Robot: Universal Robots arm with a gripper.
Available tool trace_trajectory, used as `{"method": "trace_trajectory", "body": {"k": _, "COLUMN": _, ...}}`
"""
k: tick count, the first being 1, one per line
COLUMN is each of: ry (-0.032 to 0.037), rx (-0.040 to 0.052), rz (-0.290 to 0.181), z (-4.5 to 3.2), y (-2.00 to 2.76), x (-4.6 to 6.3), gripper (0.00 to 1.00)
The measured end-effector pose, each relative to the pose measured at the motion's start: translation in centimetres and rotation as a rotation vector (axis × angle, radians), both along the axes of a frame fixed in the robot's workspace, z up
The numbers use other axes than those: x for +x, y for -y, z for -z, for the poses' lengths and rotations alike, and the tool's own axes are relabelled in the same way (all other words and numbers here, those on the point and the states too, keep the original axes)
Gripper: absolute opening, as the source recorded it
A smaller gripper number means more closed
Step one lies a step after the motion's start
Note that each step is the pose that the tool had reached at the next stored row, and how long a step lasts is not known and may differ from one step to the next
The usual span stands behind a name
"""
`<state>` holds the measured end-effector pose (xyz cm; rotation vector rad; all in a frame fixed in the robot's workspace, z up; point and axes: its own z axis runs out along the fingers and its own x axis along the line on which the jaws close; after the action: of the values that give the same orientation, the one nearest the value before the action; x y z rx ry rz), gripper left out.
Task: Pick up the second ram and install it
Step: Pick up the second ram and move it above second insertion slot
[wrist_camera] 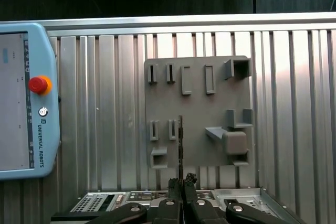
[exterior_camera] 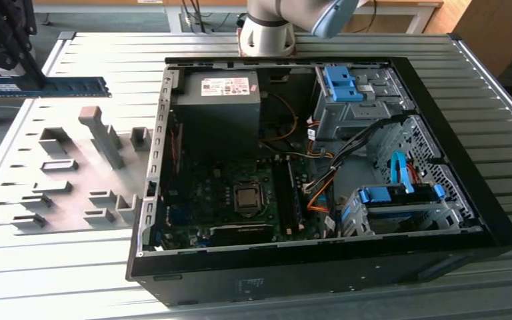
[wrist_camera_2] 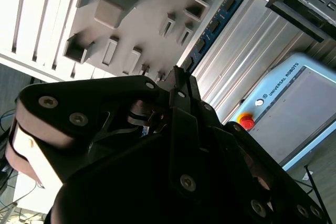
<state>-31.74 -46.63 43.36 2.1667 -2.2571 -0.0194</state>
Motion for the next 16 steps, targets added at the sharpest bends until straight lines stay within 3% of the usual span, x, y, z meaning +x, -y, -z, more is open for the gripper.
{"method": "trace_trajectory", "body": {"k": 8, "ry": 0.0000, "rx": -0.0001, "rz": 0.000, "z": 0.00, "y": 0.00, "x": 1.1, "gripper": 0.14}}
{"method": "trace_trajectory", "body": {"k": 16, "ry": 0.0000, "rx": 0.0000, "rz": 0.000, "z": 0.00, "y": 0.00, "x": 2.9, "gripper": 0.14}}
